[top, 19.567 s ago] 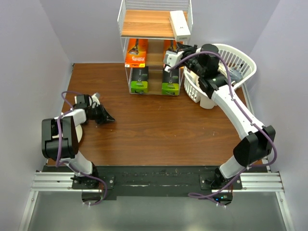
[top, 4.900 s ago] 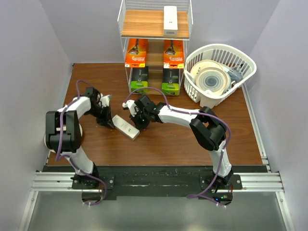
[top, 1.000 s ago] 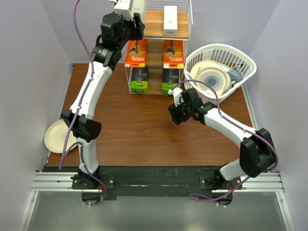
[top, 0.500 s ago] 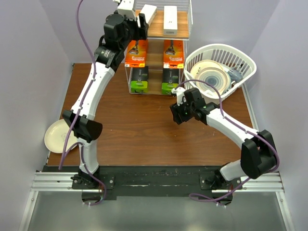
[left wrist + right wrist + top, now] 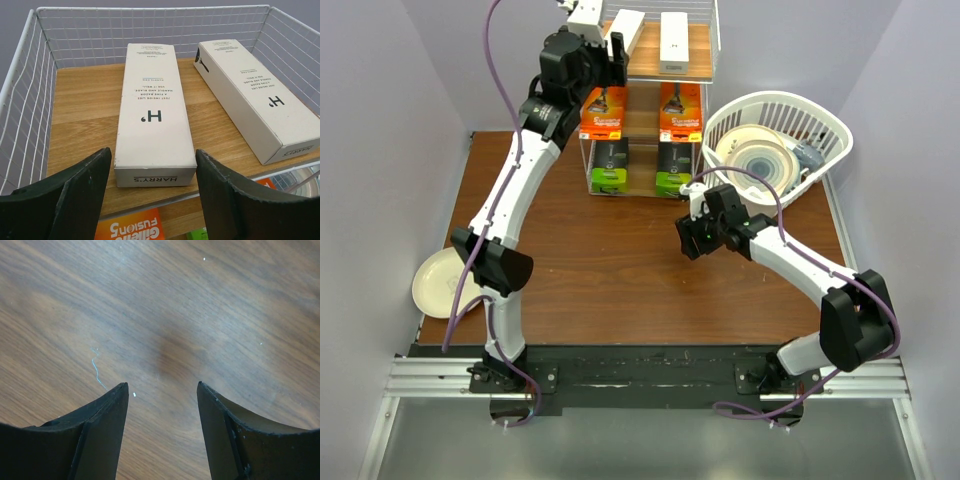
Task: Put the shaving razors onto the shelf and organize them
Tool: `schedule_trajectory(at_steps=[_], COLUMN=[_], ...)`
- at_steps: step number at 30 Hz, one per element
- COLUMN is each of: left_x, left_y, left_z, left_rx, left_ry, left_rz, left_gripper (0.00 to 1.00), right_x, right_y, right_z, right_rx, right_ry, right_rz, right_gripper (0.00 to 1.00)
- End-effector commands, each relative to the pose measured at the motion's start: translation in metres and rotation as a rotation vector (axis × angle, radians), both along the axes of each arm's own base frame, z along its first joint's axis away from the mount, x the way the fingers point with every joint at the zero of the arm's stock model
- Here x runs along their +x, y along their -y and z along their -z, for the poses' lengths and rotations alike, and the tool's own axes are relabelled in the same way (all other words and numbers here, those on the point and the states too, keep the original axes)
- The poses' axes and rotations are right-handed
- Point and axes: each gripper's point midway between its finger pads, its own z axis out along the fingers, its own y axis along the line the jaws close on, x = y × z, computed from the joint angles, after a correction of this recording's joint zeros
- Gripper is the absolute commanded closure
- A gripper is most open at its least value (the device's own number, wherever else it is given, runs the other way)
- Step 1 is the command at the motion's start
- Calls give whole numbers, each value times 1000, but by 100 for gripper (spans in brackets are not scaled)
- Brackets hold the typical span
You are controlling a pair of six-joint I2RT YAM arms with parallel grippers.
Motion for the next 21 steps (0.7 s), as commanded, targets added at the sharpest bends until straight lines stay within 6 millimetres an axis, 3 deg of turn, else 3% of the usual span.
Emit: schedule_trajectory(at_steps=[1, 8, 16, 21], left_x=[-5, -1, -13, -14], left_y=[-3, -5, -20, -14], left_z=[-20, -24, -29, -23], left_rx=[-8, -26, -10, 11], left_ry=[55, 70, 80, 75], left_rz=[-5, -60, -253, -279], left_gripper=[29, 51, 57, 56], right_x=[2, 2, 4, 5], right_y=[-4, -1, -1, -6], right_z=[-13, -11, -10, -9], right_rx=[52, 52, 59, 80], right_ry=[32, 26, 23, 9], right_rz=[5, 21, 20, 35], right_gripper=[39, 39, 39, 39])
